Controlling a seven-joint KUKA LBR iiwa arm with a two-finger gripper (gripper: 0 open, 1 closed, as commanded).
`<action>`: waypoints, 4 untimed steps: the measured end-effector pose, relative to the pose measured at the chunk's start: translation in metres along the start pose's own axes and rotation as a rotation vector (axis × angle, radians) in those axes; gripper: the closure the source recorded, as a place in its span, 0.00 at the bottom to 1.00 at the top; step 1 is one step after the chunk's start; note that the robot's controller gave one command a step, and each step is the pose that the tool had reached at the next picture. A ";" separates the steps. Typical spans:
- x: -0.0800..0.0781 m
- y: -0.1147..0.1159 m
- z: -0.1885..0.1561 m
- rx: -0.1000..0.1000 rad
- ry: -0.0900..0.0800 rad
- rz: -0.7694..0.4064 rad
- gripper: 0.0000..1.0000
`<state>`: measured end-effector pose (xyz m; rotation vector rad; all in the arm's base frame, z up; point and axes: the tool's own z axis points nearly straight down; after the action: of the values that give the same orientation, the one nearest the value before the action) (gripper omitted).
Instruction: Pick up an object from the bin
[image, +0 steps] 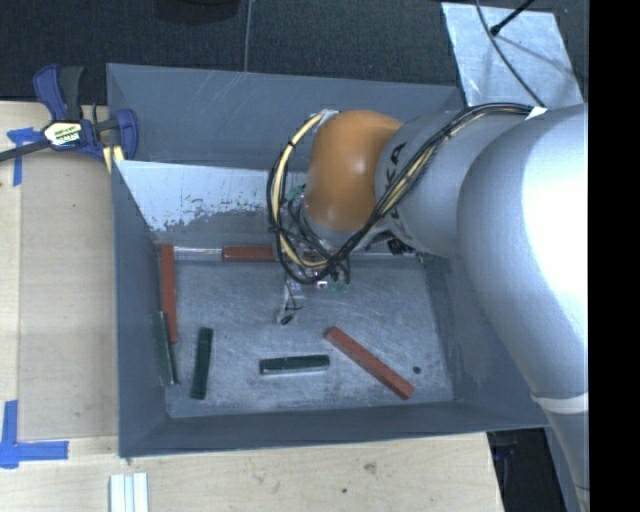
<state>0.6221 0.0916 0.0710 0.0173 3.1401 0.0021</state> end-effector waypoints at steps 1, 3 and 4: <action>0.001 -0.061 -0.005 0.003 -0.001 0.044 0.00; 0.006 -0.068 0.002 0.003 0.000 0.312 0.00; 0.036 -0.033 -0.002 0.000 -0.007 0.110 0.00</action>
Offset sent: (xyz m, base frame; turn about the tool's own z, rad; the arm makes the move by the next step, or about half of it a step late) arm -0.0028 -0.0565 0.0042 0.0388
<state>0.5857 0.0590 0.0725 0.1901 3.1272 0.0022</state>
